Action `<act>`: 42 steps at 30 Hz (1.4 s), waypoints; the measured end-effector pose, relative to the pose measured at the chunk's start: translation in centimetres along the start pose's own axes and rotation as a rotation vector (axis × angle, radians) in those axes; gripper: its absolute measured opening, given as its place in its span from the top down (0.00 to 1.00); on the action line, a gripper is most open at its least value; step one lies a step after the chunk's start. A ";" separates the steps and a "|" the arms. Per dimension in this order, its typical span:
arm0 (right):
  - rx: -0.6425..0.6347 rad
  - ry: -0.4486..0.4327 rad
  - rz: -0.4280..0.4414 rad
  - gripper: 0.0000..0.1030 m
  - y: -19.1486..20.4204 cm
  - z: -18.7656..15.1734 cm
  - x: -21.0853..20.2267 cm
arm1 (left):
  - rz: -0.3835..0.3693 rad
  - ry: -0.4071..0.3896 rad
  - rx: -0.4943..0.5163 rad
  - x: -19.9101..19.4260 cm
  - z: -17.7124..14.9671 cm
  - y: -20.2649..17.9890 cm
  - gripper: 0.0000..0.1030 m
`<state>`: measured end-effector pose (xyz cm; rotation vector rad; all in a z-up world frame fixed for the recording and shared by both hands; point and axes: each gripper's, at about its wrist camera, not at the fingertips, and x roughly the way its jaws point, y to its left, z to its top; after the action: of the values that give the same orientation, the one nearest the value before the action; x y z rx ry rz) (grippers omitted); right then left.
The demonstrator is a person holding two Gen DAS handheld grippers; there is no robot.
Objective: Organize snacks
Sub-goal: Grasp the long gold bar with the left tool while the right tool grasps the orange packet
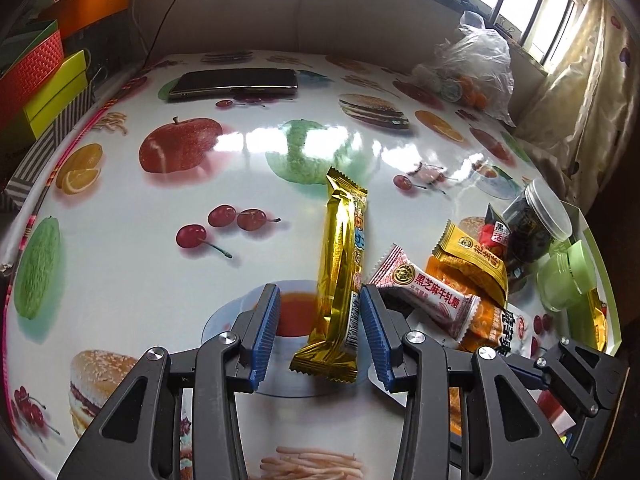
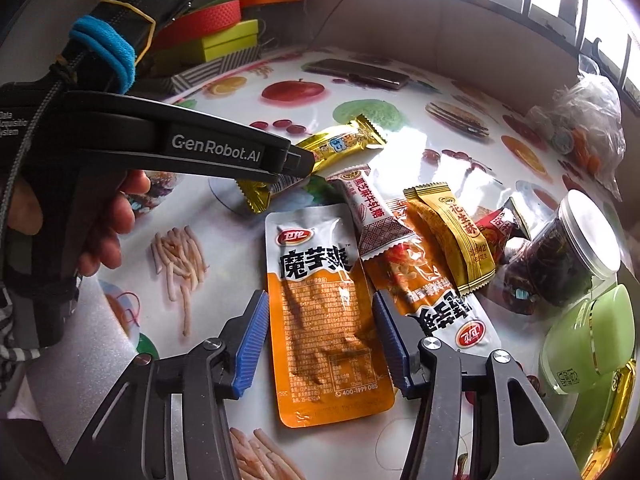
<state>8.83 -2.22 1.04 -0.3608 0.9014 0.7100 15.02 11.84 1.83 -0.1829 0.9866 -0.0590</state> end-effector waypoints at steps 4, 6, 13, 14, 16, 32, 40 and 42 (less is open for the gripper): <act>0.007 -0.014 -0.001 0.54 -0.1 0.0 -0.2 | -0.015 -0.005 -0.009 0.2 -0.1 0.2 0.59; 0.011 -0.021 -0.007 0.58 -0.1 0.0 -0.4 | -0.016 -0.008 -0.011 0.2 -0.1 0.3 0.59; 0.032 -0.028 -0.006 0.61 -0.2 -0.1 -0.5 | -0.014 -0.023 -0.001 -0.1 -0.2 0.0 0.75; 0.035 -0.029 -0.006 0.62 -0.2 -0.2 -0.5 | -0.014 -0.024 -0.003 -0.2 -0.3 0.1 0.75; 0.039 -0.031 -0.007 0.62 -0.2 -0.2 -0.6 | -0.016 -0.030 -0.006 -0.5 -0.5 0.1 0.76; 0.110 -0.068 0.018 0.63 -0.2 -1.3 -2.3 | -0.032 -0.091 -0.014 -4.5 -3.6 -0.4 0.76; 0.129 -0.084 0.003 0.63 -0.2 -1.9 -3.5 | -0.053 -0.080 -0.044 -4.3 -4.1 -0.1 0.76; 0.139 -0.088 0.003 0.63 -0.3 -2.0 -3.7 | -0.065 -0.100 -0.058 -4.6 -3.6 0.0 0.76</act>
<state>6.32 -5.10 2.87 -0.2032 0.8629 0.6566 9.47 12.01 3.65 -0.2686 0.8835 -0.0802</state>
